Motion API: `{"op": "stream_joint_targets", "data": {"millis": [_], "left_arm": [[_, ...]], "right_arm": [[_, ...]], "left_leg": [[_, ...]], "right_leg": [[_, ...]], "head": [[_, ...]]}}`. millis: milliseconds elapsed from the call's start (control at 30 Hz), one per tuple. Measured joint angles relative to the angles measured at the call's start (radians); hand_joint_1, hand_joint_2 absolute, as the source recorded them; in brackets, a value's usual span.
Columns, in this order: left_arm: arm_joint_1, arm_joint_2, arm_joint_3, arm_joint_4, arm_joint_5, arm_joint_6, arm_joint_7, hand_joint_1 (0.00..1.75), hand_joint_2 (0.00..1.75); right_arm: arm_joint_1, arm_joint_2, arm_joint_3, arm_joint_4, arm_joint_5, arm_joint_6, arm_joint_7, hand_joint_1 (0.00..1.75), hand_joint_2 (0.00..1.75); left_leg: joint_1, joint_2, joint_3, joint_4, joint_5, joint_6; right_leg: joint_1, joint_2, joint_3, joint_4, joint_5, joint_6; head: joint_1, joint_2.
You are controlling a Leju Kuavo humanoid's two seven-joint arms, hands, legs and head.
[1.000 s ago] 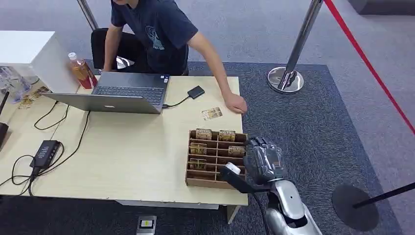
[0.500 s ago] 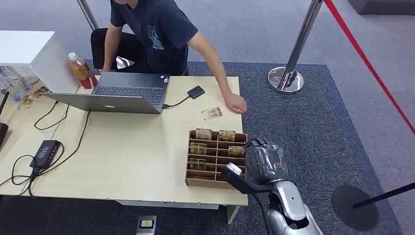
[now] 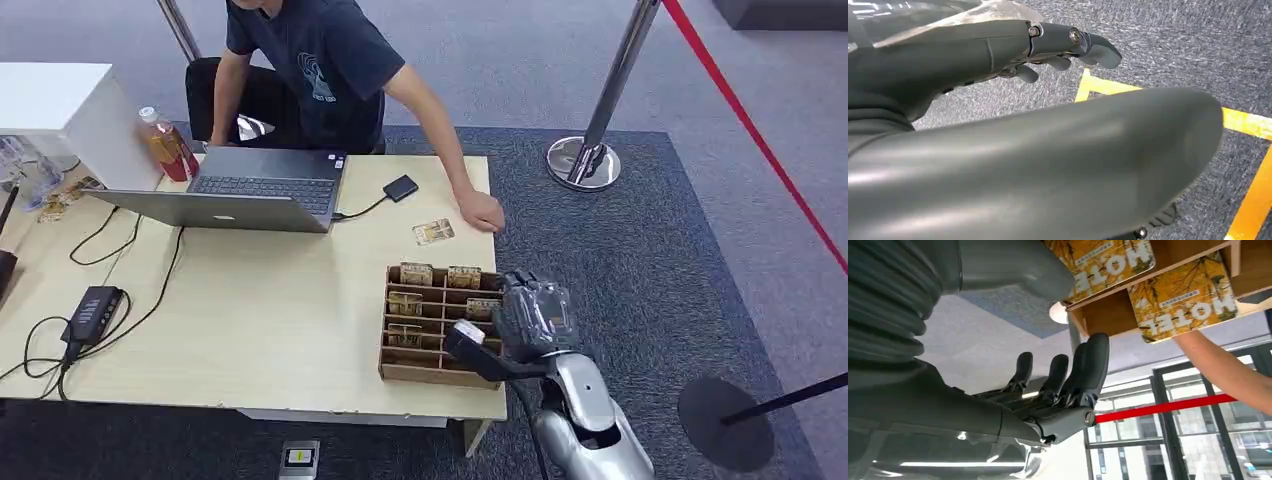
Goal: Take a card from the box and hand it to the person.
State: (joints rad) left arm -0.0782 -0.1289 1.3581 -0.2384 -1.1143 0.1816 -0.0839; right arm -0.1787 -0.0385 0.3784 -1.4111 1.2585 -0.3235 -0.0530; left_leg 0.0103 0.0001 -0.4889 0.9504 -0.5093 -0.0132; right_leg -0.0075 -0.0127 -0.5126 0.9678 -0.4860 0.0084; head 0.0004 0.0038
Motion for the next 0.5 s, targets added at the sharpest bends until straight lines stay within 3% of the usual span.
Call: {"op": "stream_joint_targets", "data": {"millis": [500], "left_arm": [[0.000, -0.001, 0.000, 0.000, 0.004, 0.011, 0.008, 0.00, 0.00]], "right_arm": [[-0.008, 0.005, 0.021, 0.031, -0.003, 0.016, -0.004, 0.79, 1.75]], "left_leg": [[0.000, 0.000, 0.000, 0.000, 0.000, 0.000]], "right_leg": [[0.000, 0.000, 0.000, 0.000, 0.000, 0.000]], "head": [[0.000, 0.000]]}}
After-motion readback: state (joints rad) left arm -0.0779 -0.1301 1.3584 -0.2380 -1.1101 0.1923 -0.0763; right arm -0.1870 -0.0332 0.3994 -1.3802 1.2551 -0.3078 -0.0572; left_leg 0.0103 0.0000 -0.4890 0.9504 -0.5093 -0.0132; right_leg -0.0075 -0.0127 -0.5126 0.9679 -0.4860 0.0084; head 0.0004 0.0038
